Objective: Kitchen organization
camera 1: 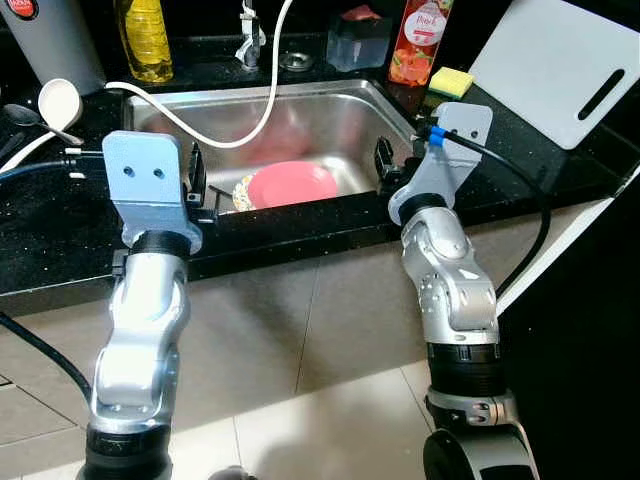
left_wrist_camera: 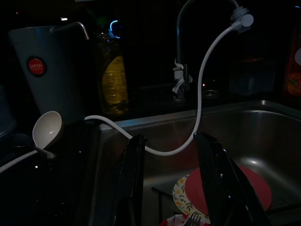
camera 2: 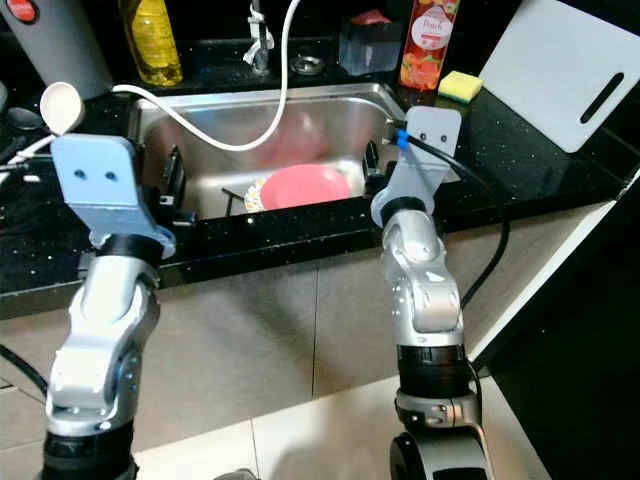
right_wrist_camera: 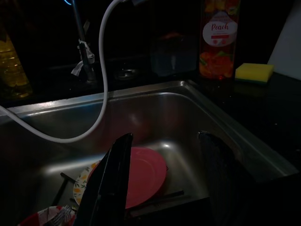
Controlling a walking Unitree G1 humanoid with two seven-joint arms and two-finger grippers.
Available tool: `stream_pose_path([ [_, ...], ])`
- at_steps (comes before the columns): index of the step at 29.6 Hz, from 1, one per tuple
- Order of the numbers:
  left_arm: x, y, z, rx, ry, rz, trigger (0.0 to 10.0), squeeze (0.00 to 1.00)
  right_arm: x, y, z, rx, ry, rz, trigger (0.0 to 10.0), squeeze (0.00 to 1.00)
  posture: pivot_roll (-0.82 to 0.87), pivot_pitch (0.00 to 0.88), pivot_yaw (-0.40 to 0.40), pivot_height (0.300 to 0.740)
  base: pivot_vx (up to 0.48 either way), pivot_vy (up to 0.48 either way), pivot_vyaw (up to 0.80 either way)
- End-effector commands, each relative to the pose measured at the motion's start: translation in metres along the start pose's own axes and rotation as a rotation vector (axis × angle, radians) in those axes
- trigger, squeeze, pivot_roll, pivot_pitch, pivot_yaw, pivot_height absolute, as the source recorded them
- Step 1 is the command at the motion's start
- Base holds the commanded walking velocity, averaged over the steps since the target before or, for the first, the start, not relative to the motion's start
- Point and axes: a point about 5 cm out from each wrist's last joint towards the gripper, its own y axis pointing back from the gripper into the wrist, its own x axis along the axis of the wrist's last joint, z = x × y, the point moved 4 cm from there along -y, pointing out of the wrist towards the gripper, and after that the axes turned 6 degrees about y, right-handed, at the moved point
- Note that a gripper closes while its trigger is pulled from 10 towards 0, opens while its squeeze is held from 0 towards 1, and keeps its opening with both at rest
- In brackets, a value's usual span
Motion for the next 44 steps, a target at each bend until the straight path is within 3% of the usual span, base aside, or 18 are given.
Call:
stream_pose_path([
  [1,-0.003,0.001,0.001,0.001,-0.011,-0.006,10.0,0.00,-0.006,0.000,-0.001,0.002,0.010,-0.024,10.0,0.00,0.14,0.000,-0.035,0.740,0.000,0.000,0.00],
  [8,-0.004,0.000,0.004,-0.002,-0.008,-0.007,10.0,0.00,-0.015,-0.001,0.005,-0.032,0.029,-0.072,10.0,0.00,0.14,0.000,-0.036,0.740,0.000,0.000,0.46],
  [29,-0.007,0.000,0.013,-0.038,-0.002,-0.010,10.0,0.00,-0.018,-0.002,0.008,-0.054,0.062,-0.077,10.0,0.00,0.14,0.000,-0.036,0.740,0.000,0.000,0.80],
  [44,-0.021,-0.004,0.014,-0.036,-0.005,-0.075,10.0,0.00,-0.021,-0.002,0.010,-0.067,0.028,-0.092,10.0,0.00,0.13,0.000,-0.020,0.740,0.000,0.000,0.00],
])
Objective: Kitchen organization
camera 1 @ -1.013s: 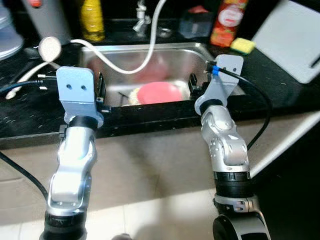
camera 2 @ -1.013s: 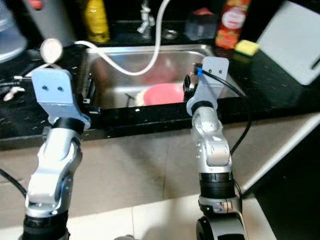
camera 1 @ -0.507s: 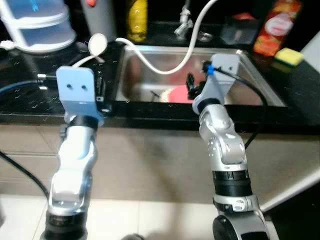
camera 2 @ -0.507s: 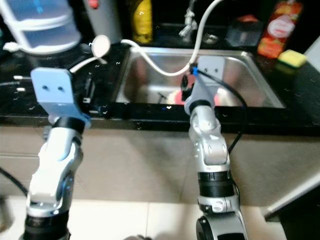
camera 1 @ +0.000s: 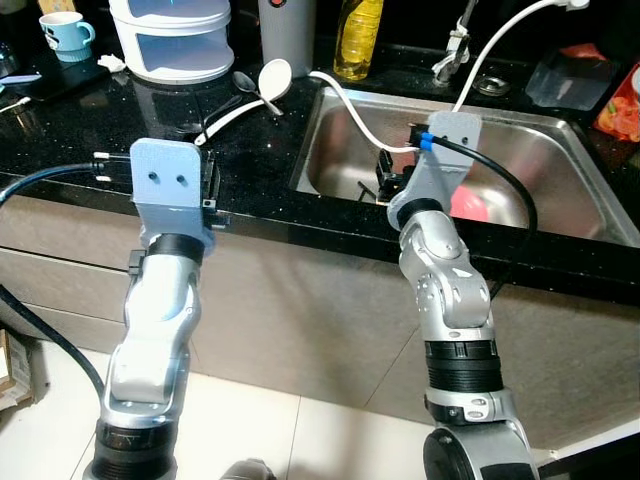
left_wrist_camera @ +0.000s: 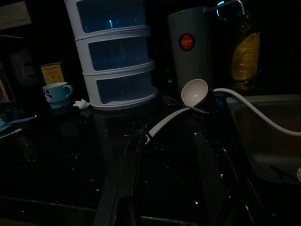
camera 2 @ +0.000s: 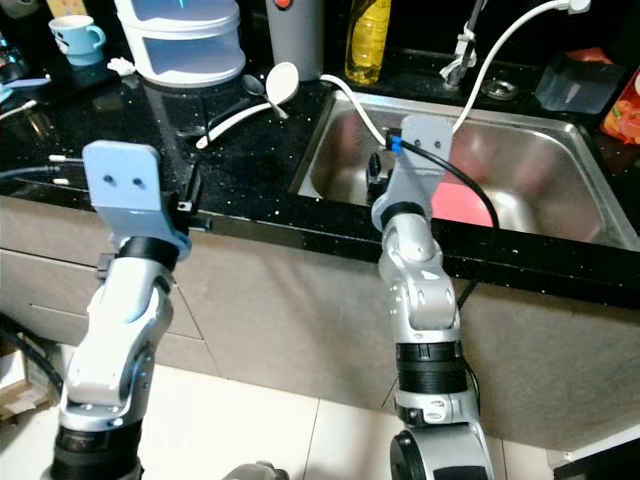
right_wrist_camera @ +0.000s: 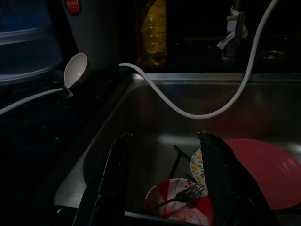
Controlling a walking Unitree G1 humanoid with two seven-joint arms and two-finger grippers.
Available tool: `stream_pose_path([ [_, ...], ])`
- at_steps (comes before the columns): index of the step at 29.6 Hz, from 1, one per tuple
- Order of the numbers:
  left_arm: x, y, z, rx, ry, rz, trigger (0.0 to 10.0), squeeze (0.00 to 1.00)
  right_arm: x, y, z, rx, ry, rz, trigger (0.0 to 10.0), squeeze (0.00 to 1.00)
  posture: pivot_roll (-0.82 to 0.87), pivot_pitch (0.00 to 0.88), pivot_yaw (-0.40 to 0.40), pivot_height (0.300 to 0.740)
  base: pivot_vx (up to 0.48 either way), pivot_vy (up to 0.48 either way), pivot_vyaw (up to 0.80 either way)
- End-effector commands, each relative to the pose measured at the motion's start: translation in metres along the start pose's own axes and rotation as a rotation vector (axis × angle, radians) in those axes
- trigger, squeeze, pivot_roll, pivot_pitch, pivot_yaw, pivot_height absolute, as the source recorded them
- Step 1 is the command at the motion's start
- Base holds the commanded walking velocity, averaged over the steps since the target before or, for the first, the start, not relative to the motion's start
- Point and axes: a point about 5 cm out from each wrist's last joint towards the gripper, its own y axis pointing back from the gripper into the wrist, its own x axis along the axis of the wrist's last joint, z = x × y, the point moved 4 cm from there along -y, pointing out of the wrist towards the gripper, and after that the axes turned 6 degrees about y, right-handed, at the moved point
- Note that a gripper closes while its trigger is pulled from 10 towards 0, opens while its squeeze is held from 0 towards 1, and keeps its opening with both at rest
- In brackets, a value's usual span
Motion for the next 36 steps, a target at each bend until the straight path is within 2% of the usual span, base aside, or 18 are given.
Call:
stream_pose_path([
  [1,-0.008,-0.002,0.002,0.002,0.015,-0.039,10.0,0.00,-0.006,0.000,0.003,-0.008,0.003,-0.019,10.0,0.00,0.13,0.000,-0.020,0.740,0.000,0.000,0.00],
  [10,-0.007,-0.004,-0.009,0.060,0.002,-0.028,10.0,0.00,-0.006,0.000,0.003,-0.009,0.003,-0.019,10.0,0.00,0.14,0.000,-0.028,0.740,0.028,0.000,0.00],
  [36,-0.008,-0.004,-0.008,0.061,0.002,-0.035,10.0,0.00,-0.008,0.000,0.003,-0.013,0.006,-0.026,10.0,0.00,0.13,0.000,-0.023,0.740,0.375,0.000,0.00],
])
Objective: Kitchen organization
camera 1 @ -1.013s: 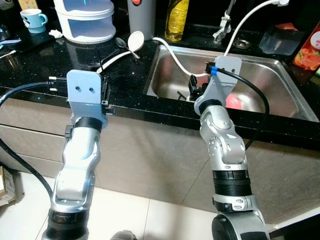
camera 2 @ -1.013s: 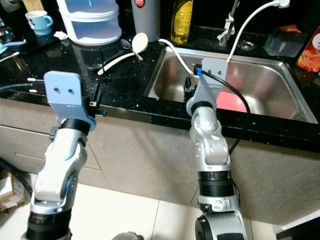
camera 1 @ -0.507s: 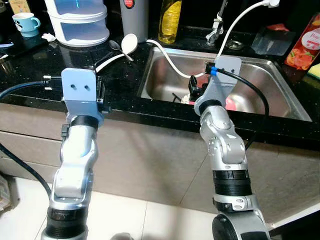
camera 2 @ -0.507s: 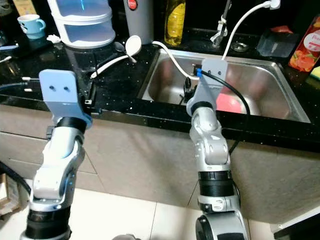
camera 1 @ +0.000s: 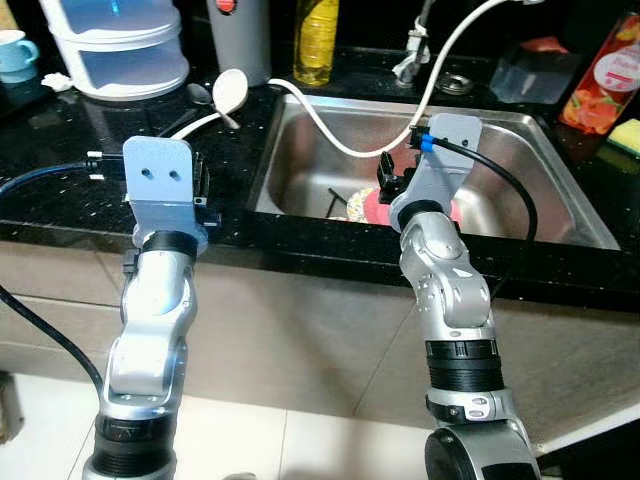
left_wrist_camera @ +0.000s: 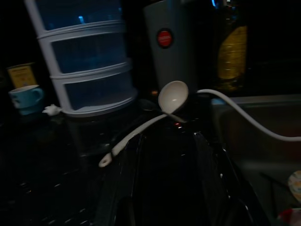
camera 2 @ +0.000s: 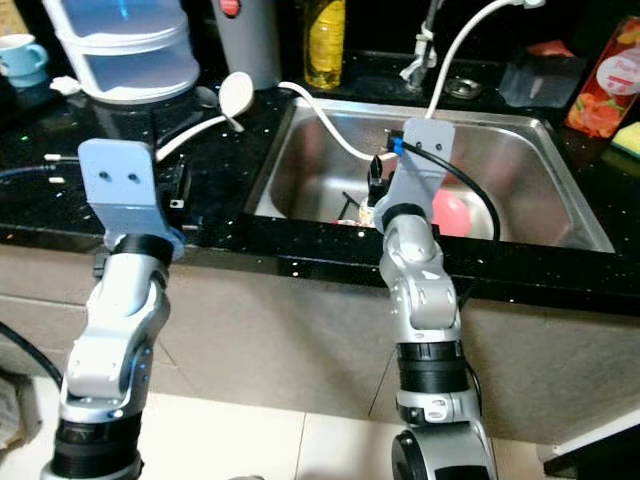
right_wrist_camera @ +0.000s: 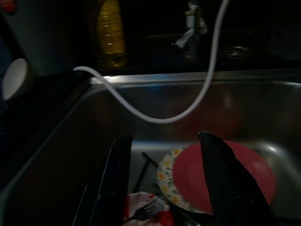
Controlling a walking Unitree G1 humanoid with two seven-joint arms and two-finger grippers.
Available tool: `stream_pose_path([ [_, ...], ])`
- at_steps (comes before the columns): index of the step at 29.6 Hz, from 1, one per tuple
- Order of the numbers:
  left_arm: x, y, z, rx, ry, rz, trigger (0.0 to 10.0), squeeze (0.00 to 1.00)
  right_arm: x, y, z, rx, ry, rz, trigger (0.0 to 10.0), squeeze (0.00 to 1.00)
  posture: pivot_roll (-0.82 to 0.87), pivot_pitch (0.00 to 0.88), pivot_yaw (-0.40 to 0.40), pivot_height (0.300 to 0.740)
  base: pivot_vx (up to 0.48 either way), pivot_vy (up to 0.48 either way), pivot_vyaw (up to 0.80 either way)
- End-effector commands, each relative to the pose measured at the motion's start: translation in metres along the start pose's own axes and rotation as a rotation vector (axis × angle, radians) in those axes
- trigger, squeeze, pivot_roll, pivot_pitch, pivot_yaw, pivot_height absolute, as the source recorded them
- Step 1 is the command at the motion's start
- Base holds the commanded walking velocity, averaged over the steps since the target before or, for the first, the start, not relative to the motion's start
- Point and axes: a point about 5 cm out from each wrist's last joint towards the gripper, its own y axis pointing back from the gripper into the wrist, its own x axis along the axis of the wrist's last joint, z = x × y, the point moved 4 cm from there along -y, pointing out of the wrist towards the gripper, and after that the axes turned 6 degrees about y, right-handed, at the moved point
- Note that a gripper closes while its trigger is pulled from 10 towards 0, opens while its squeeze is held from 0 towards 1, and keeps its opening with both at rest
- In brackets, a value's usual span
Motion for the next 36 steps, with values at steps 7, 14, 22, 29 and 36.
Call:
stream_pose_path([
  [7,-0.0049,-0.0005,0.0028,-0.005,0.005,-0.019,10.0,0.00,-0.0045,0.0013,0.0038,-0.015,0.004,-0.014,10.0,0.00,0.12,0.000,-0.019,0.740,0.403,0.000,0.00],
  [14,-0.0050,-0.0008,0.0028,-0.004,0.005,-0.018,10.0,0.00,-0.0045,0.0010,0.0038,-0.015,0.003,-0.013,10.0,0.00,0.13,0.000,-0.022,0.740,0.468,0.000,0.00],
  [22,-0.0052,0.0001,0.0014,0.002,0.005,-0.018,10.0,0.00,-0.0044,0.0007,0.0021,-0.007,0.005,-0.014,10.0,0.00,0.13,0.000,-0.026,0.740,0.465,0.000,0.00],
  [29,-0.0085,-0.0003,-0.0012,0.021,0.015,-0.037,10.0,0.00,-0.0054,0.0006,0.0010,-0.005,0.004,-0.016,10.0,0.00,0.13,0.000,-0.027,0.740,0.236,0.000,0.00],
  [36,-0.0087,-0.0003,-0.0018,0.025,0.023,-0.040,10.0,0.00,-0.0061,0.0007,0.0003,-0.002,0.005,-0.019,10.0,0.00,0.13,0.000,-0.027,0.740,0.000,0.000,0.00],
])
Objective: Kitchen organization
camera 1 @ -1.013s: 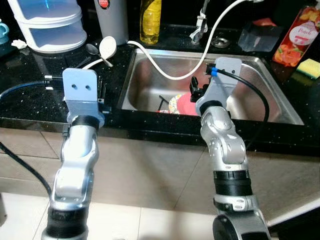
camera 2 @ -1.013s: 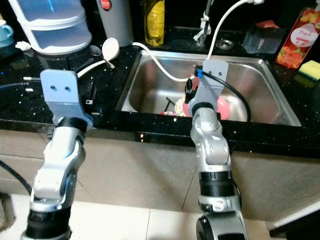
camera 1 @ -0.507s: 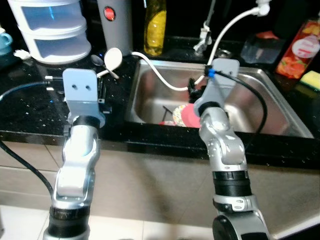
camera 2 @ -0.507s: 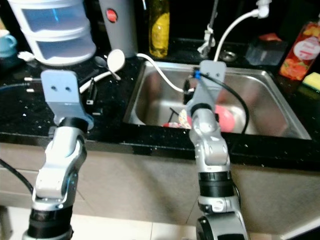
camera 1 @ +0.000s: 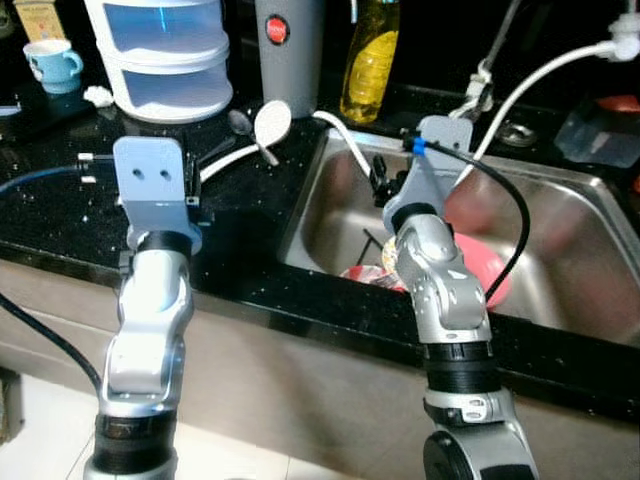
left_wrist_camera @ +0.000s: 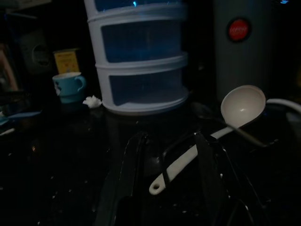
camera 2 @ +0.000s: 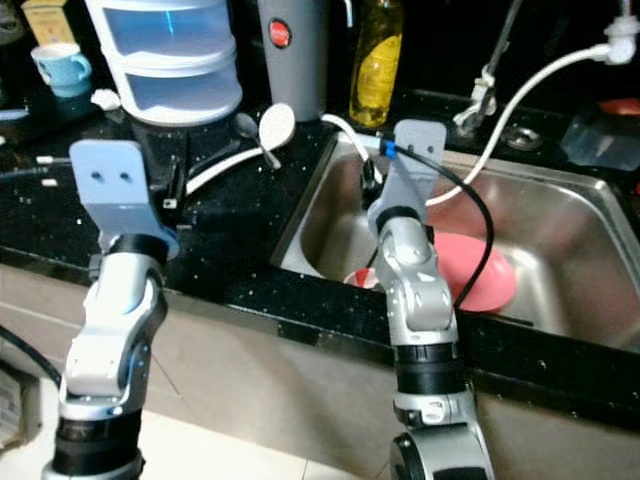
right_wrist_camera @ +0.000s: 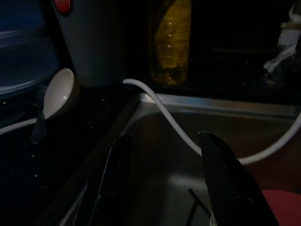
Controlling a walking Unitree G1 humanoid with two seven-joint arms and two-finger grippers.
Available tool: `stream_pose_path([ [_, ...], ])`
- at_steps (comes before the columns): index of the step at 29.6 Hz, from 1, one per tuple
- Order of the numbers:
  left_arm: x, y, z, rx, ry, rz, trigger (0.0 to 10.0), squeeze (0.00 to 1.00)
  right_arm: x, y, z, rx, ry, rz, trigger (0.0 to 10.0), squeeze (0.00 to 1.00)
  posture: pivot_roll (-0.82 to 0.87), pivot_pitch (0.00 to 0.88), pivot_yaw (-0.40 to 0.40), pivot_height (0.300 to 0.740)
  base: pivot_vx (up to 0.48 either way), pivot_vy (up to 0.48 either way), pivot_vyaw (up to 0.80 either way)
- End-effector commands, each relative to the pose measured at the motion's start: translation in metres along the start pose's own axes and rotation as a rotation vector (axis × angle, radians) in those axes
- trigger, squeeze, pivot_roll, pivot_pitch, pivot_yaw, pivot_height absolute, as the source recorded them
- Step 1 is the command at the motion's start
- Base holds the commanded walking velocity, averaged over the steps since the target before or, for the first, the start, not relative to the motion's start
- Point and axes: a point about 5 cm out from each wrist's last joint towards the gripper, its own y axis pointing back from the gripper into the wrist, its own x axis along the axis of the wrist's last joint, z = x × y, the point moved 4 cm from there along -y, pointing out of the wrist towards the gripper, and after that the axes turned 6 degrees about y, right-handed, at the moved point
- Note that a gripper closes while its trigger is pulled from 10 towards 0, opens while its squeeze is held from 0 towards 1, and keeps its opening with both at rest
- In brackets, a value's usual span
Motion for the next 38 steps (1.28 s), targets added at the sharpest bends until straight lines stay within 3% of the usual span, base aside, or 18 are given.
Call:
stream_pose_path([
  [1,-0.003,0.001,0.003,-0.009,0.007,-0.018,10.0,0.00,-0.004,0.000,0.003,-0.010,0.004,-0.011,10.0,0.00,0.13,0.000,-0.027,0.740,0.000,0.000,0.00],
  [18,-0.008,0.000,0.003,-0.008,0.022,-0.045,10.0,0.00,-0.004,0.000,0.002,-0.004,0.006,-0.012,10.0,0.00,0.13,0.000,-0.027,0.740,0.000,0.000,0.00],
  [25,-0.020,-0.001,-0.003,0.019,0.029,-0.131,10.0,0.00,-0.005,0.001,0.002,-0.008,0.011,-0.015,10.0,0.00,0.12,0.000,-0.018,0.740,0.000,0.000,0.00],
  [27,-0.034,-0.007,-0.031,0.129,0.041,-0.253,10.0,0.00,-0.004,-0.001,0.009,-0.020,0.027,-0.015,10.0,0.00,0.12,0.000,-0.014,0.740,0.000,0.000,0.00],
  [28,-0.034,-0.007,-0.031,0.129,0.041,-0.253,10.0,0.00,-0.004,-0.001,0.009,-0.020,0.027,-0.015,10.0,0.00,0.12,0.000,-0.014,0.740,0.000,0.000,0.00],
  [30,-0.037,-0.015,-0.052,0.186,0.019,-0.291,10.0,0.00,0.001,-0.008,0.014,-0.003,0.053,-0.015,10.0,0.00,0.12,0.000,-0.013,0.740,0.000,0.000,0.00],
  [31,-0.037,-0.015,-0.052,0.186,0.019,-0.291,10.0,0.00,0.001,-0.008,0.014,-0.003,0.053,-0.015,10.0,0.00,0.12,0.000,-0.013,0.740,0.000,0.000,0.00],
  [32,-0.037,-0.026,-0.069,0.218,0.012,-0.310,10.0,0.00,0.006,-0.018,0.013,0.080,0.132,-0.031,10.0,0.00,0.12,0.000,-0.014,0.740,0.000,0.000,0.00],
  [35,-0.035,-0.032,-0.076,0.226,0.006,-0.315,10.0,0.00,0.010,-0.024,0.011,0.115,0.149,-0.034,10.0,0.00,0.12,0.000,-0.016,0.740,0.000,0.000,0.00],
  [38,-0.025,-0.045,-0.081,0.169,0.015,-0.303,10.0,0.00,0.024,-0.038,-0.003,0.184,0.064,-0.045,10.0,0.00,0.12,0.014,-0.023,0.740,0.000,0.000,0.00],
])
